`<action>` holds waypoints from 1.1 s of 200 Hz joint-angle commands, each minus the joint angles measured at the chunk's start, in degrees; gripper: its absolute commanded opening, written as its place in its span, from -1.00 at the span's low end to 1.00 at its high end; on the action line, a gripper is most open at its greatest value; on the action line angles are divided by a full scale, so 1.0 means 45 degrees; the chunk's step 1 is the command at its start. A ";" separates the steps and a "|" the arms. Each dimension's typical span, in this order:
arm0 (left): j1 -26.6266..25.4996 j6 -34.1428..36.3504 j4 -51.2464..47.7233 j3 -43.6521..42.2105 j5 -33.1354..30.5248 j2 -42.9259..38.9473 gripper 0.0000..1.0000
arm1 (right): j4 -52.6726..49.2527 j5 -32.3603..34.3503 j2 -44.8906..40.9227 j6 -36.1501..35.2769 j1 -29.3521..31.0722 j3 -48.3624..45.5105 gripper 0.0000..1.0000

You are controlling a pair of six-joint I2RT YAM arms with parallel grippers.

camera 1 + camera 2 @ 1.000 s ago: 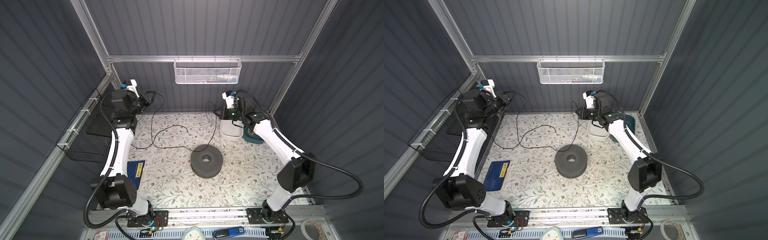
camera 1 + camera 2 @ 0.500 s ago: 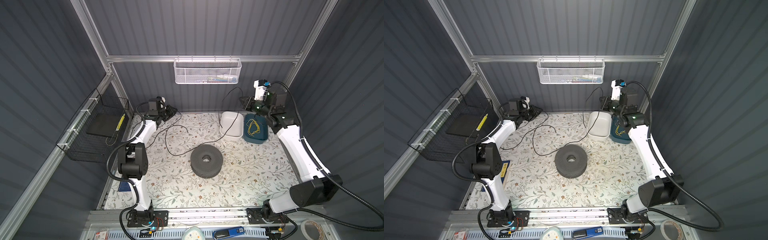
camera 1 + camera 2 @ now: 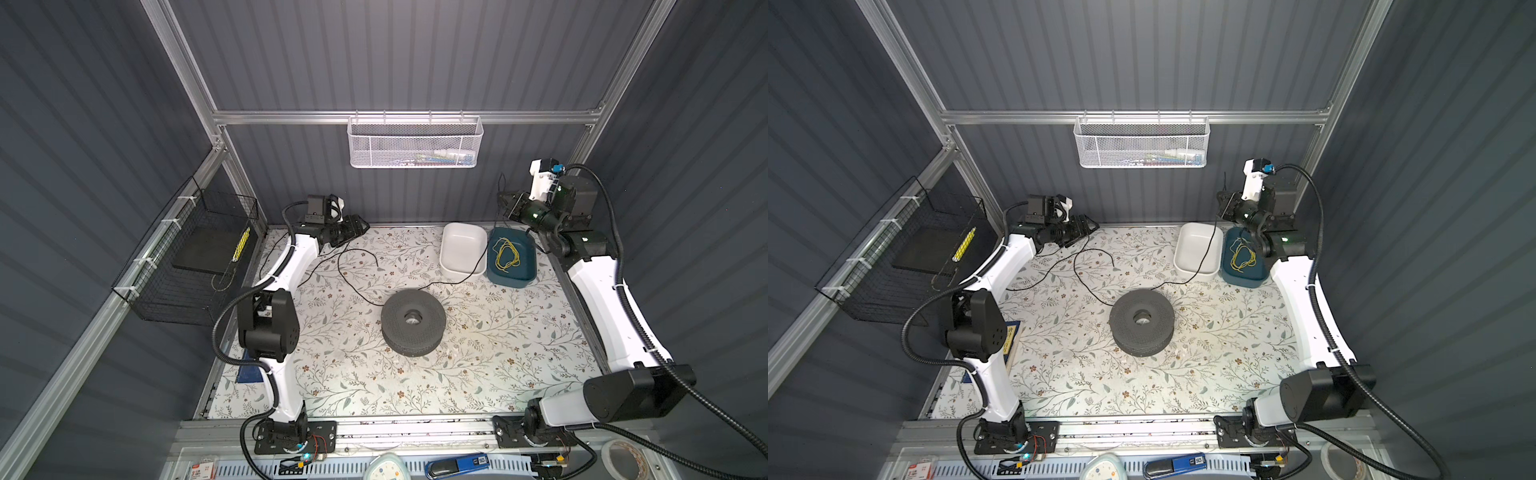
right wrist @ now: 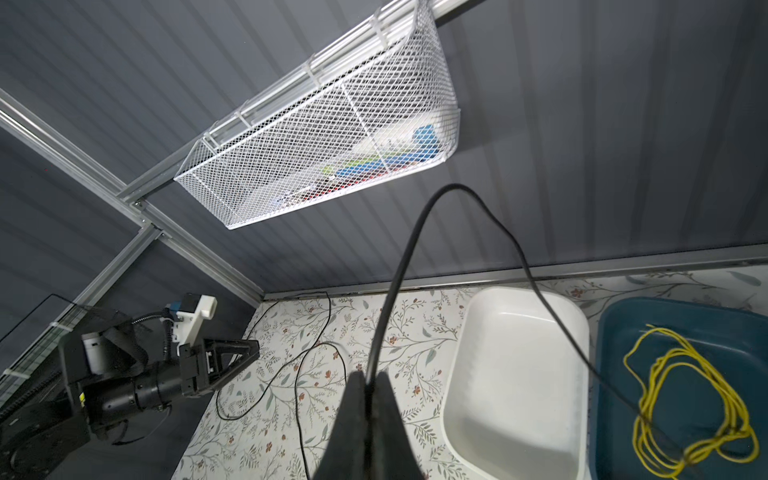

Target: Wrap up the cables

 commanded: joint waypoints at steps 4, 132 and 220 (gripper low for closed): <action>-0.0065 0.0195 -0.0468 0.0260 0.1352 -0.1585 0.38 | 0.0132 -0.1654 0.0225 -0.0133 0.0416 0.0522 -1.00; -0.3095 -0.7366 0.9515 -0.5725 0.1029 -0.4098 0.92 | 0.0359 -0.2522 0.1103 -0.1079 0.4759 -0.0688 -1.00; -0.3091 -0.8147 1.0040 -0.6403 0.0745 -0.5252 0.71 | 0.0494 -0.2163 0.1485 -0.0919 0.5331 -0.0931 -1.00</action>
